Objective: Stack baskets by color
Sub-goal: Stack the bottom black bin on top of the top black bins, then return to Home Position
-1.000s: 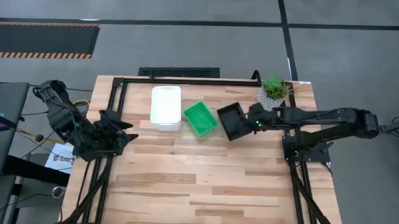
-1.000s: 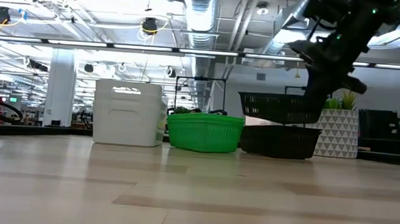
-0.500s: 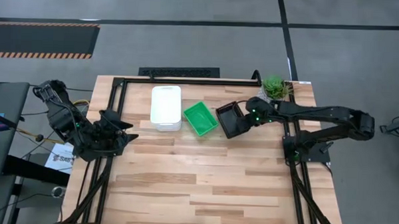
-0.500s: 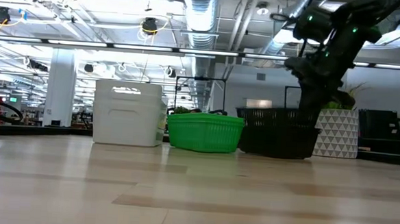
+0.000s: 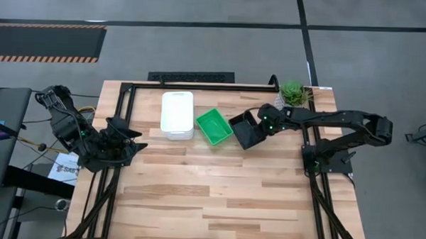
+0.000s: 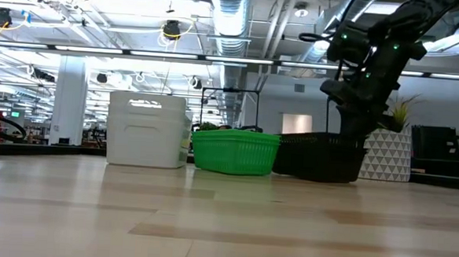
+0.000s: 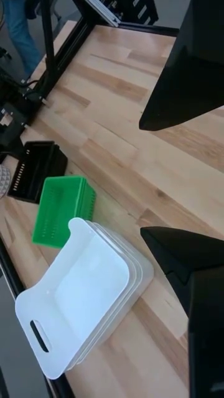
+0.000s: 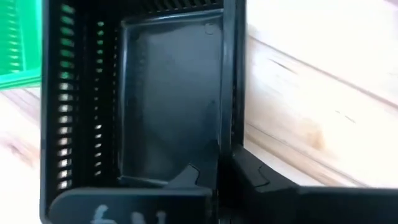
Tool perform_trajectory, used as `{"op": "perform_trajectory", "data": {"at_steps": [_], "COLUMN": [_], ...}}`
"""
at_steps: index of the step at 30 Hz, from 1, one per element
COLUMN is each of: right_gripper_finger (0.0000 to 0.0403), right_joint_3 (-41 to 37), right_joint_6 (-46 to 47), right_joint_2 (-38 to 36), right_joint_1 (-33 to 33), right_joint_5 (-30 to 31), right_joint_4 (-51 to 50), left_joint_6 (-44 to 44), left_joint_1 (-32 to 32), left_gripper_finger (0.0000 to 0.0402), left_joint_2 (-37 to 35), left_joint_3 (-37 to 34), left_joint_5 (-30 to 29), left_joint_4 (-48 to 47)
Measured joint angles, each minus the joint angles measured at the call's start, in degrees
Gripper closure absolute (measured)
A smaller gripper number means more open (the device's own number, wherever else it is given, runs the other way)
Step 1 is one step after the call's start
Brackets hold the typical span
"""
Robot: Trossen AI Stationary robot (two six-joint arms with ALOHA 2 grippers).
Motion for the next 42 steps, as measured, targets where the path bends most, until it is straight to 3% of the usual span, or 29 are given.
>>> {"op": "perform_trajectory", "data": {"at_steps": [10, 19, 28, 35, 42], "right_gripper_finger": [0.0291, 0.0253, 0.0250, 0.0251, 0.0270], "right_joint_3": [0.0, 0.8, 0.9, 0.9, 0.9], "right_joint_6": [0.1, -0.4, -0.9, -3.6, -4.5], "right_joint_2": [-0.2, -6.4, -7.5, -8.5, -3.3], "right_joint_1": [-2.2, -2.1, -2.1, -1.0, -0.5], "right_joint_5": [0.0, 0.9, 2.0, 7.4, 9.2], "right_joint_4": [-0.7, 0.3, 1.0, 11.5, 14.5], "left_joint_6": [0.0, 0.2, 0.5, 0.6, -0.8], "left_joint_1": [0.0, 0.0, 0.0, 0.0, 0.0], "left_gripper_finger": [0.0148, 0.0148, 0.0148, 0.0148, 0.0148], "left_joint_2": [0.0, 0.0, 0.0, 0.0, 0.0], "left_joint_3": [0.0, 0.0, 0.0, -0.1, -4.5], "left_joint_5": [0.2, 0.8, 0.8, 0.7, 0.9], "left_joint_4": [-0.2, -1.5, -1.5, -1.3, -0.8]}}
